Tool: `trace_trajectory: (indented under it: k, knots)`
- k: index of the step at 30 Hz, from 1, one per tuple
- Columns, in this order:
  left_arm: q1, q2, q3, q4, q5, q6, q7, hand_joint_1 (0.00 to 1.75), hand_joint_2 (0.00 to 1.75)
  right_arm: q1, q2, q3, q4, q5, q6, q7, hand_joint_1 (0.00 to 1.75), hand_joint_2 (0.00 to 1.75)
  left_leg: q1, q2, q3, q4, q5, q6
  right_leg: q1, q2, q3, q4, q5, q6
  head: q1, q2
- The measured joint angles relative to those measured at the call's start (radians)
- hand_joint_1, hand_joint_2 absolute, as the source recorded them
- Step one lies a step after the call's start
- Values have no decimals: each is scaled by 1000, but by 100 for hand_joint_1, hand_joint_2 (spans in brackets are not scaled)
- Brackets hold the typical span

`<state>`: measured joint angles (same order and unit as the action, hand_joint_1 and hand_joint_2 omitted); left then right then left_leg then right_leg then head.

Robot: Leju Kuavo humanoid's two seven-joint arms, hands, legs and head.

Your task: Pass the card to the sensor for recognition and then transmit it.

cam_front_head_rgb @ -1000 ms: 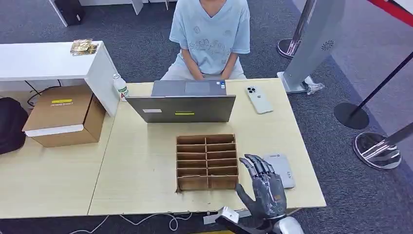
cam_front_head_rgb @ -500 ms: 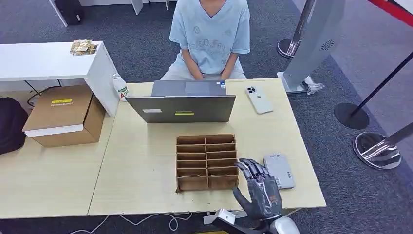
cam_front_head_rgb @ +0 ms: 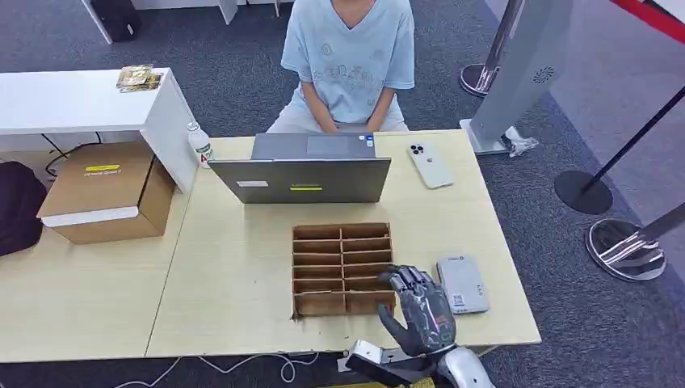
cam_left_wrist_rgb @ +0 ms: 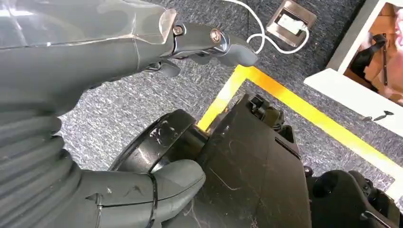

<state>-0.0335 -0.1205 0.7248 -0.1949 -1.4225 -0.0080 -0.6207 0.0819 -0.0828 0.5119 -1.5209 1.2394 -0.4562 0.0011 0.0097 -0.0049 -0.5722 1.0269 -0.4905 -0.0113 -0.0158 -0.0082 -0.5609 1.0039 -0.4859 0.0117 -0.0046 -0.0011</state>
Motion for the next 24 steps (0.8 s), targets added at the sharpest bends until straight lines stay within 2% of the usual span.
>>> trace_trajectory:
  k: [10, 14, 17, 19, 21, 24]
  knots:
    - [-1, -5, 0, 0, 0, -5, -10, 0, 175, -50, 23, 0, 66, 2, 20, -15, 66, 175, 0, 0, 0, 0, 0, 0, 0, 0, 0, 0, 0, 0, 0, 0]
    - [0, -11, 0, 0, 0, -12, -12, 0, 175, -65, 24, 0, 88, 1, 21, -14, 75, 175, 0, 0, 0, 0, 0, 0, 0, 0, 0, 0, 0, 0, 0, 0]
    - [-1, -11, 0, 0, -2, -16, -12, 0, 175, -70, 24, 0, 99, 0, 21, -15, 65, 175, 0, 0, 0, 0, 0, 0, 0, 0, 0, 0, 0, 0, 0, 0]
    - [-1, -11, 0, 0, -2, -17, -11, 0, 175, -72, 25, 0, 104, 0, 21, -15, 65, 175, 0, 0, 0, 0, 0, 0, 0, 0, 0, 0, 0, 0, 0, 0]
    - [-1, -11, 0, 0, -2, -17, -11, 0, 175, -73, 27, 0, 106, 0, 21, -15, 77, 175, 0, 0, 0, 0, 0, 0, 0, 0, 0, 0, 0, 0, 0, 0]
    - [-1, -11, 0, 0, -1, -17, -12, 0, 175, -75, 32, 0, 111, 0, 21, -15, 75, 175, 0, 0, 0, 0, 0, 0, 0, 0, 0, 0, 0, 0, 0, 0]
